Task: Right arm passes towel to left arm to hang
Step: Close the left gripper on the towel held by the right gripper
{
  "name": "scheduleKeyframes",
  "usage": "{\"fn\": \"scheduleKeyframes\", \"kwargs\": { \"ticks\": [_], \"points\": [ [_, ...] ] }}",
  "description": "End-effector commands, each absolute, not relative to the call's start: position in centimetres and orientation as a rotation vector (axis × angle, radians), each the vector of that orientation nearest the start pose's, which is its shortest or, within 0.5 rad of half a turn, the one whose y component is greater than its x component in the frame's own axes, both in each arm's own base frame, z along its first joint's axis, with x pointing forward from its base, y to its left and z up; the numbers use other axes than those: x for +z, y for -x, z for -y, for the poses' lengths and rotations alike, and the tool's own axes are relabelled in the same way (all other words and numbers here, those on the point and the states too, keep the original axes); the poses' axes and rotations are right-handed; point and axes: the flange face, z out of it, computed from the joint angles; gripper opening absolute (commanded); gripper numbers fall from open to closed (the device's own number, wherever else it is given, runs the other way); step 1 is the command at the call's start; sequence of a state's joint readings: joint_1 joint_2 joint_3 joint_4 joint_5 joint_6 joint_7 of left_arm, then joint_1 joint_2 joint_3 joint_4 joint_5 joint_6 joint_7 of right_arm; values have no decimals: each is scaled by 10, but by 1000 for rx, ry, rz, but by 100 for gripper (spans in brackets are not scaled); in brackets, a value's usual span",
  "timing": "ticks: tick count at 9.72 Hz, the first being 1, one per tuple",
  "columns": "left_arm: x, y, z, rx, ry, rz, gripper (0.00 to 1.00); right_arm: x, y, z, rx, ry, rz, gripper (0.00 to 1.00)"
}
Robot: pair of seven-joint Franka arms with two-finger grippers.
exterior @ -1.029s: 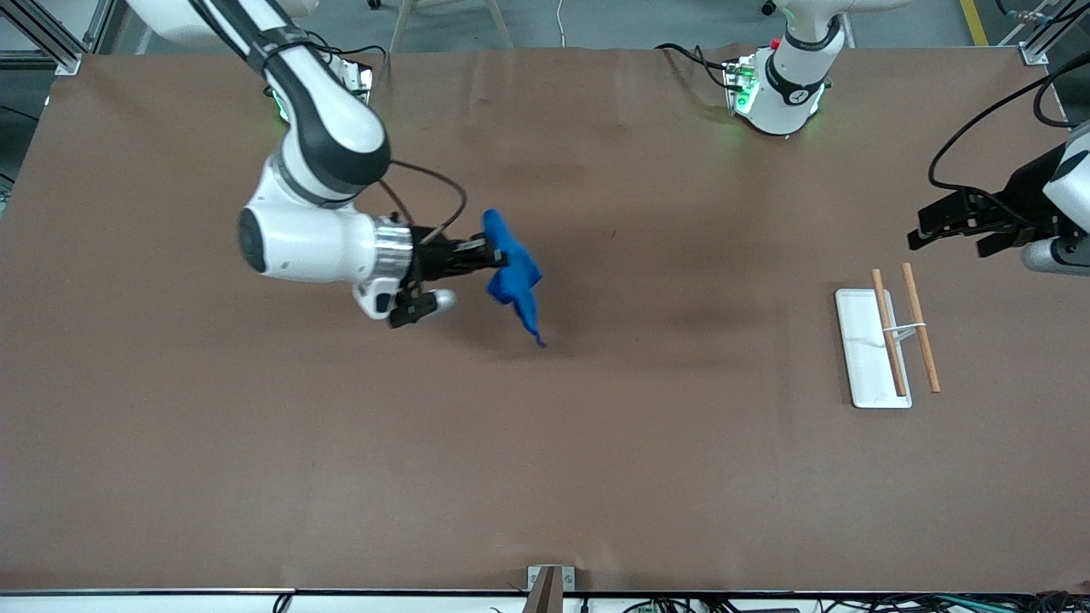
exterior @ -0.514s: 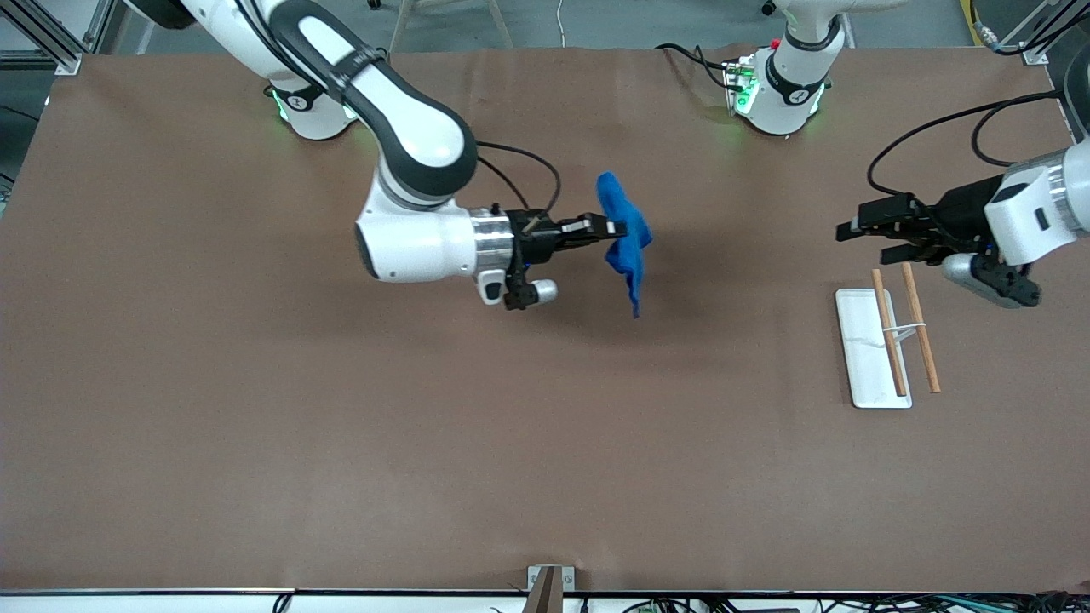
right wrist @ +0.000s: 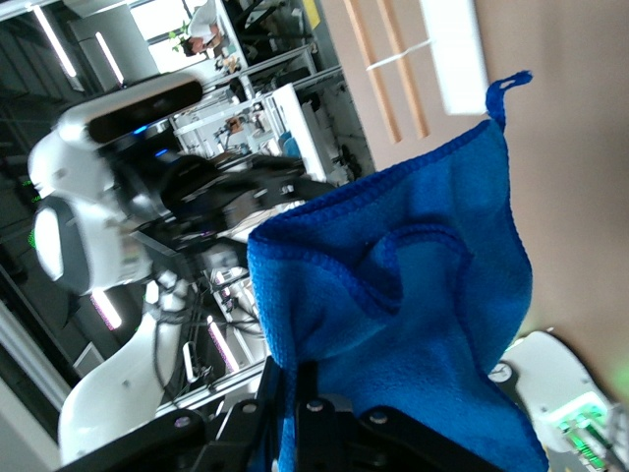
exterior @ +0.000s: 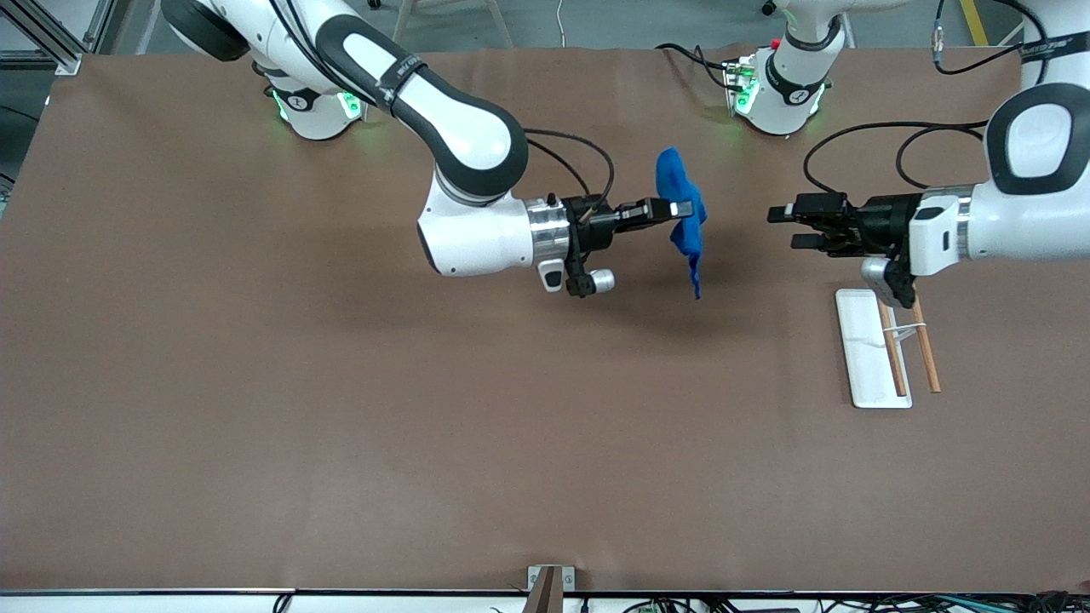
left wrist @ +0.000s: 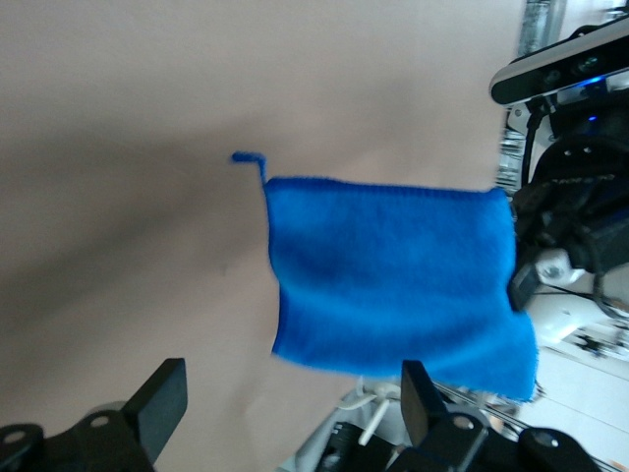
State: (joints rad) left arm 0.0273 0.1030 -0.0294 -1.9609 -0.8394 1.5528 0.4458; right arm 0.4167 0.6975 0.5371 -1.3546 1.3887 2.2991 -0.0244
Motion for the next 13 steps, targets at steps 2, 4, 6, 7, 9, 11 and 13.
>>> {"fn": "scheduleKeyframes", "kwargs": {
  "ticks": [2, 4, 6, 7, 9, 11, 13],
  "points": [
    [350, -538, 108, -408, -1993, 222, 96, 428, -501, -581, 503, 1645, -119, 0],
    [337, -539, 111, -397, -1945, 225, 96, 430, -499, -582, 519, 1641, -130, 0],
    [324, -537, 119, -374, -1831, 262, 96, 431, -492, -588, 526, 1643, -120, 0],
    [323, -534, 117, -376, -1803, 277, 96, 432, -492, -588, 526, 1642, -120, 0],
    [321, -533, 106, -312, -1734, 289, 96, 435, -491, -590, 529, 1635, -117, 0],
    [307, -528, 104, -245, -1659, 276, 96, 435, -490, -591, 530, 1634, -119, 0],
    [283, -504, 100, -191, -1600, 267, 96, 436, -487, -593, 533, 1633, -113, 0]
  ]
}}
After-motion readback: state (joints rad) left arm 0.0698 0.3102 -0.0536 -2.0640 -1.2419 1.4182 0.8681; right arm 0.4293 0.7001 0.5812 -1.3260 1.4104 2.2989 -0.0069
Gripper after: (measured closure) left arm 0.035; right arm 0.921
